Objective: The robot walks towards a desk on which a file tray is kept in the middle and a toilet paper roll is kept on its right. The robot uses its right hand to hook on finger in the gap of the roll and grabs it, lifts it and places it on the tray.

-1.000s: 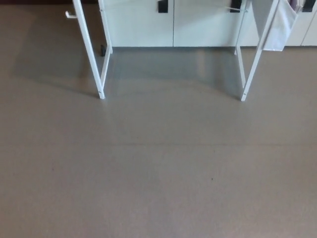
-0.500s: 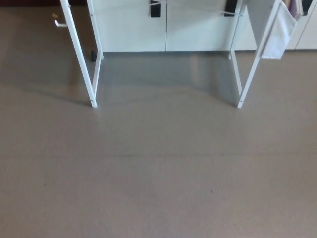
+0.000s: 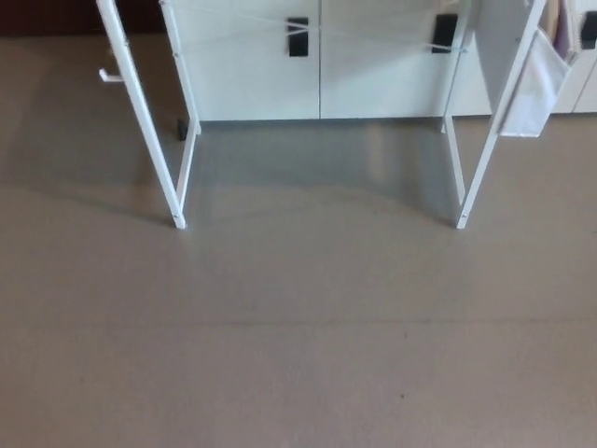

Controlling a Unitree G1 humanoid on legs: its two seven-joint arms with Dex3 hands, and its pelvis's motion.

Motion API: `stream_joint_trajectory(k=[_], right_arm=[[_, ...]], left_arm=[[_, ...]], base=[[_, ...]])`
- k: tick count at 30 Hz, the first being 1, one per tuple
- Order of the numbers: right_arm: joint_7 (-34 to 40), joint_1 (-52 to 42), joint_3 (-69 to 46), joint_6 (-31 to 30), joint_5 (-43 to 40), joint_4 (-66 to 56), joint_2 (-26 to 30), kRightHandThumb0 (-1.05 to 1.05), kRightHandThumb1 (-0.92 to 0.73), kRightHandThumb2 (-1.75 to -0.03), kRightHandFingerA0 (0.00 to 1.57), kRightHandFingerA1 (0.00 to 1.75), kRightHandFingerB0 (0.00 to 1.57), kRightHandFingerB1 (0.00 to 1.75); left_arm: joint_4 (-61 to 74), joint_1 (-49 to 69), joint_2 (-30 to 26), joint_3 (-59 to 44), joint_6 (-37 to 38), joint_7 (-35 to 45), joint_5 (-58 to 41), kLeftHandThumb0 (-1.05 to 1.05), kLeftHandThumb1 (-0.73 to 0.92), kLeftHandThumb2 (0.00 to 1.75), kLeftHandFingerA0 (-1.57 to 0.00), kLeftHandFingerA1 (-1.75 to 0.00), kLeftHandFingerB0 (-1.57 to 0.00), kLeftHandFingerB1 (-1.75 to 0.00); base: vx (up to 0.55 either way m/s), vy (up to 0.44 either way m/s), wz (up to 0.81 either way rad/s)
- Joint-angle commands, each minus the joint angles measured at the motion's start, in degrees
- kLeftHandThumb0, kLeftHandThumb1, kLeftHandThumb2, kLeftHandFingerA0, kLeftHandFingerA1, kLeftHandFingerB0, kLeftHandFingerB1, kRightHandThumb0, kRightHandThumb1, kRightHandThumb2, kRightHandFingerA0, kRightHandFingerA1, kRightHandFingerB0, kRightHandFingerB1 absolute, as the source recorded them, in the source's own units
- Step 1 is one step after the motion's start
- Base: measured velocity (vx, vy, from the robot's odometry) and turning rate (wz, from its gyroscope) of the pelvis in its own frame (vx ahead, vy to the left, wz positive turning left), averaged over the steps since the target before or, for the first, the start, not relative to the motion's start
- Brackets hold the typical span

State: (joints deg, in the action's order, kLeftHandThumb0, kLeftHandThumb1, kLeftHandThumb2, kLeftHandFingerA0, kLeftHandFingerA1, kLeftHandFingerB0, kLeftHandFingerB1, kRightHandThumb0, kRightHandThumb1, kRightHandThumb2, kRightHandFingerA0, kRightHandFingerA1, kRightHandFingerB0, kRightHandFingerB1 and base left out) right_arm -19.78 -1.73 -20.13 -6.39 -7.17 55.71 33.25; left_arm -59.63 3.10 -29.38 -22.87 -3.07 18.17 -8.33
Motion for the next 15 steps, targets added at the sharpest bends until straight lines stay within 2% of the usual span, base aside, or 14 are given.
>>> stream_joint_trajectory(k=[1,2,4,5,7,8,9,10,11,12,13,15], right_arm=[[-0.76,-0.13,-0.89,-0.66,-1.63,-0.61,0.13,-0.68,-0.45,-0.82,0.06,0.39,0.00,0.24],[-0.84,-0.41,-1.34,-0.60,-2.00,-1.06,-0.10,-0.70,-0.45,-0.80,0.06,0.29,0.05,0.20],[-0.33,-0.44,-1.07,0.36,-1.25,-0.68,-0.20,-0.69,-0.46,-0.82,0.02,0.38,0.01,0.23],[-0.20,0.01,-0.74,1.24,-0.77,0.39,-0.10,-0.75,-0.47,-0.81,0.07,0.27,0.06,0.18],[-0.23,0.28,-0.58,1.61,-0.60,0.99,-0.01,-0.75,-0.47,-0.81,0.07,0.27,0.06,0.18],[0.40,-0.53,0.97,1.35,1.12,-0.72,0.53,-0.70,-0.61,-0.58,0.09,0.36,0.00,0.28],[-0.60,0.06,0.25,0.35,-0.04,0.01,0.52,-0.72,-0.46,-0.83,0.10,0.36,0.00,0.23],[-0.14,0.01,-0.35,0.13,-0.68,-0.22,0.21,-0.70,-0.46,-0.78,0.07,0.42,0.04,0.26],[-0.04,0.06,-0.41,0.09,-0.73,-0.14,0.18,-0.69,-0.59,-0.58,0.12,0.35,0.00,0.28],[-0.66,0.63,-0.90,0.01,-1.31,0.90,0.14,-0.67,-0.43,-0.80,0.01,0.38,0.00,0.24],[-1.15,1.34,-2.22,-0.70,-2.75,1.92,-0.17,-0.63,-0.55,-0.58,0.10,0.36,0.04,0.24],[-0.56,1.73,-1.85,-2.11,-1.99,1.87,0.11,-0.64,-0.56,-0.58,0.11,0.35,0.03,0.24]], left_arm=[[-0.85,-0.61,-1.20,0.30,1.25,-0.57,-0.03,-0.76,0.67,0.97,-0.31,-0.54,-0.19,-0.46],[-0.80,-0.58,-1.21,0.26,1.26,-0.49,-0.08,-0.75,0.67,0.97,-0.32,-0.55,-0.20,-0.46],[-0.96,-0.45,-1.22,0.18,1.83,0.05,-0.19,-0.75,0.67,0.96,-0.31,-0.55,-0.19,-0.46],[-0.63,-0.40,-1.13,-0.01,1.30,-0.22,-0.40,-0.75,0.66,0.96,-0.32,-0.55,-0.19,-0.46],[-0.50,-0.37,-1.09,-0.08,1.14,-0.30,-0.47,-0.75,0.66,0.96,-0.32,-0.55,-0.19,-0.46],[-0.03,-0.22,-1.11,-0.13,0.78,-0.13,-0.60,-0.75,0.66,0.96,-0.32,-0.55,-0.19,-0.46],[-0.25,-0.35,-1.15,-0.16,0.79,0.03,-0.64,-0.75,0.66,0.96,-0.31,-0.55,-0.19,-0.46],[-0.45,-0.33,-1.11,-0.33,1.12,0.22,-0.81,-0.76,0.65,0.96,-0.32,-0.56,-0.19,-0.46],[-0.48,-0.35,-1.11,-0.30,1.13,0.13,-0.73,-0.75,0.66,0.96,-0.33,-0.55,-0.19,-0.46],[-0.32,-0.20,-1.15,-0.08,1.38,0.18,-0.46,-0.75,0.67,0.98,-0.31,-0.56,-0.16,-0.45],[-0.35,0.01,-1.16,-0.04,1.98,0.57,-0.45,-0.76,0.66,0.97,-0.32,-0.55,-0.18,-0.46],[-0.79,-0.23,-1.16,-0.20,1.88,0.55,-0.63,-0.76,0.66,0.97,-0.31,-0.55,-0.18,-0.46]], base=[[0.09,-0.067,-0.04],[0.00,0.000,0.00],[0.06,0.006,-0.01],[0.12,0.025,-0.08],[0.17,0.065,-0.07],[0.22,0.110,-0.03],[0.23,0.126,-0.08],[0.27,0.137,-0.05],[0.29,0.076,0.07],[0.26,0.216,-0.08],[0.24,0.205,-0.16],[0.20,0.158,0.07]])
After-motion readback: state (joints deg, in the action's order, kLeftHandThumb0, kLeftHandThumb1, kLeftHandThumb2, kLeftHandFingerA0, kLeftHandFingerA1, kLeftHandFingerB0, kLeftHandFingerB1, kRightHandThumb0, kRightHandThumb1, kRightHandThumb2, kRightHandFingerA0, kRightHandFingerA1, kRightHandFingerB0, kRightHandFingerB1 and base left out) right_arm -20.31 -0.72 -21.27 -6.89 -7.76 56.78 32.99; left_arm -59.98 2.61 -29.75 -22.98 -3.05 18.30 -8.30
